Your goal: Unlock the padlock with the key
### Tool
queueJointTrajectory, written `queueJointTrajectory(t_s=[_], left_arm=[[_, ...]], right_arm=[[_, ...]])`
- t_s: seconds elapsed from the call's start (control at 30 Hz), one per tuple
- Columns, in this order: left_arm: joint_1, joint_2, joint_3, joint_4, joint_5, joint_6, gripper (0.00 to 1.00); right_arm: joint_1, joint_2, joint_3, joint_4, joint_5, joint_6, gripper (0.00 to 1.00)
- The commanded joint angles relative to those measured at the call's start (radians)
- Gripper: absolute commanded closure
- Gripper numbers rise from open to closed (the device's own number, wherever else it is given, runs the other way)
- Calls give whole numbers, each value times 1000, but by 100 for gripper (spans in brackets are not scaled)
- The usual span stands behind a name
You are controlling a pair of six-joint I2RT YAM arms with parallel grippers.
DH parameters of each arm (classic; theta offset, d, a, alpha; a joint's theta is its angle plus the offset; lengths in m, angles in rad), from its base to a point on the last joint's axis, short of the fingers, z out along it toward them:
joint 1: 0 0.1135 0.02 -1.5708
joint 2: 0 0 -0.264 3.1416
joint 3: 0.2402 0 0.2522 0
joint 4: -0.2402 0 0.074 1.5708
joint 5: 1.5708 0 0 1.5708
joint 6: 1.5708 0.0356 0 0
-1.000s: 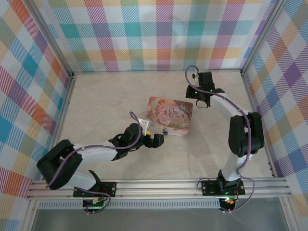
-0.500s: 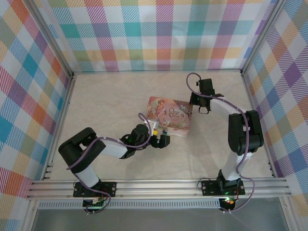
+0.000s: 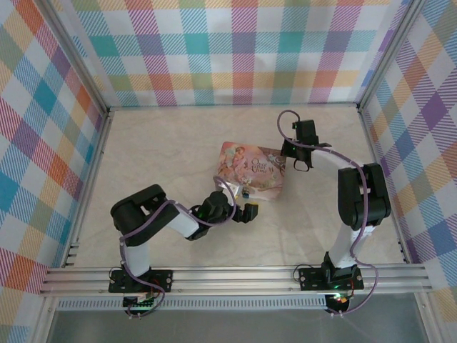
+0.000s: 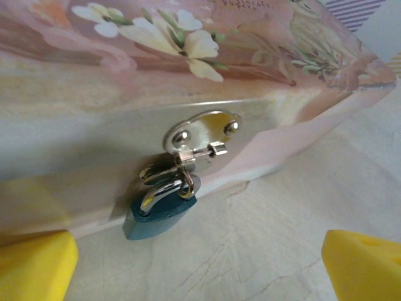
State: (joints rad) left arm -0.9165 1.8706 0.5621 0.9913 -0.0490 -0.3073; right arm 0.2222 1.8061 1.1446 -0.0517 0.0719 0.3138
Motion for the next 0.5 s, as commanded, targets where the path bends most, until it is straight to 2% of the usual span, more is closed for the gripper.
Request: queueJointTrajectory(t_s=[0.0,0.13,0.33,0.47], left_arm=[[-22,51,56,139,-47,52,0],[-31,71,87,142,-16,82,0],[-30,73,113,143,56,109,6],[-31,80,121,151,23,104,5]], right_arm=[[45,19,-25,-7,-60,22,100],[61,29,-35,6,-68,30,100],[81,35,-47,22,-75,41,100],[87,34,-60,32,-84,44,100]])
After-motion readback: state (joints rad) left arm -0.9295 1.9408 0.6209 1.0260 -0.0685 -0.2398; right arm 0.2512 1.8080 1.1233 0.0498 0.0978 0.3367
